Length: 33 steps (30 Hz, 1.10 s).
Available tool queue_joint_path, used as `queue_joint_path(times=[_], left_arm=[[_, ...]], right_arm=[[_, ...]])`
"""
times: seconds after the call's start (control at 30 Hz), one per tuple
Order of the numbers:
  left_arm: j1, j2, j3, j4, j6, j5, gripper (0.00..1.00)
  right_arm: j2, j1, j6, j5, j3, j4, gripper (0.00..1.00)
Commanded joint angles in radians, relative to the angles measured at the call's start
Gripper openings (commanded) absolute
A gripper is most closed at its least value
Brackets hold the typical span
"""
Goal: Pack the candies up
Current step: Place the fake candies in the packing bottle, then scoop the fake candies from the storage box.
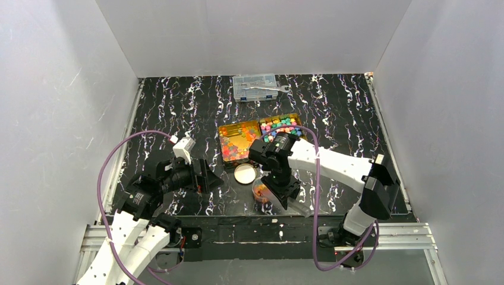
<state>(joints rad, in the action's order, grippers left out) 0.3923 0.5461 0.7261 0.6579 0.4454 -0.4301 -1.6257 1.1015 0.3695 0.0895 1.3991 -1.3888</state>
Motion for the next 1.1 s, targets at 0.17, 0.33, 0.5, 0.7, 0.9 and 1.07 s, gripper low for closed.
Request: queue_joint_path(times=[0.17,0.33,0.5,0.7,0.9,1.07], left_arm=[[0.004,-0.003,-0.011,-0.009,-0.015,-0.025,0.99],[0.004,0.003,-0.012,-0.008,-0.016,-0.025,0.99],[0.004,0.007,-0.010,-0.009,-0.019,-0.032,0.99],[0.003,-0.010,-0.008,-0.009,-0.018,-0.024,1.00],[0.004,-0.010,-0.009,-0.007,-0.016,-0.018,0.99],[0.005,-0.015,-0.010,-0.009,-0.017,-0.023,0.99]], right_arm=[[0.065,-0.030,-0.015,0.038,0.003,-0.033,0.01],[0.097,-0.034,-0.005,-0.016,0.033,-0.030,0.01],[0.119,-0.034,0.001,-0.117,0.064,-0.024,0.01],[0.125,-0.035,-0.013,-0.288,0.120,0.025,0.01],[0.117,-0.046,-0.080,-0.456,0.147,0.110,0.01],[0.062,-0.086,-0.200,-0.543,0.195,0.141,0.01]])
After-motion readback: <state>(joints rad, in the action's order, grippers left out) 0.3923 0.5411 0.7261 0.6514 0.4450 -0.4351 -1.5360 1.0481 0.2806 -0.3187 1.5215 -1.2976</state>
